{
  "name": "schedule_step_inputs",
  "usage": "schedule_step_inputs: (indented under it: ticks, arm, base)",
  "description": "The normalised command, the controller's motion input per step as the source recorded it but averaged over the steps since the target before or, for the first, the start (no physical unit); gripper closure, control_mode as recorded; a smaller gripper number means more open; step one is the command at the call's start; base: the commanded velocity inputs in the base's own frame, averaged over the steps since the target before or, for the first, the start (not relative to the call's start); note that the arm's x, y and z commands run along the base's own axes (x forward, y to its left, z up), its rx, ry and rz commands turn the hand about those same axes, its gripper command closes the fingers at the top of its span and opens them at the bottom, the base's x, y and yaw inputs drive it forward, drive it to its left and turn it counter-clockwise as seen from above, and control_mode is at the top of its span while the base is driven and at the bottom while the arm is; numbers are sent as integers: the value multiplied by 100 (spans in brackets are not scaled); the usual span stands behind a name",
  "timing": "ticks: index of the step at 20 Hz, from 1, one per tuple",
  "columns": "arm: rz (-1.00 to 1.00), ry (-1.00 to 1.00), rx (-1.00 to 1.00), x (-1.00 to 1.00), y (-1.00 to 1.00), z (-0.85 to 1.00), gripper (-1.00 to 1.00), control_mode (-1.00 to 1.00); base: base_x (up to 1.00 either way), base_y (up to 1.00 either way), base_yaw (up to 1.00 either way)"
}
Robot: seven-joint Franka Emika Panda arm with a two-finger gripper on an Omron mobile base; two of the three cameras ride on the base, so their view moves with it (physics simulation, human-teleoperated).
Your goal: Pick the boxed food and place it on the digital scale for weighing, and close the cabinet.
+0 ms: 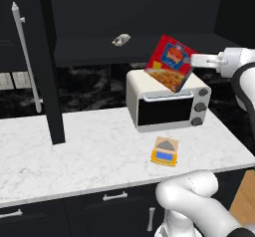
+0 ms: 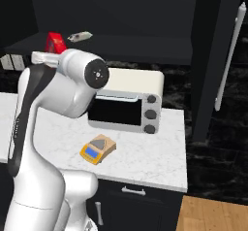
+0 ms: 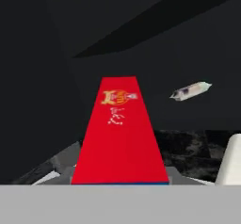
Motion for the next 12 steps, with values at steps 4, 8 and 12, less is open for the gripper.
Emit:
schedule_step_inputs:
  ticks: [4,8,12]
  arm:
    - [5,0,-2,0,-1,-64,100,-100]
    - [10,20,-2,0,0,-59,100,-100]
    - [10,17,0,0,-10,-44,100,-100]
  base:
    - [0,0,0]
    - [0,0,0]
    - [0,0,0]
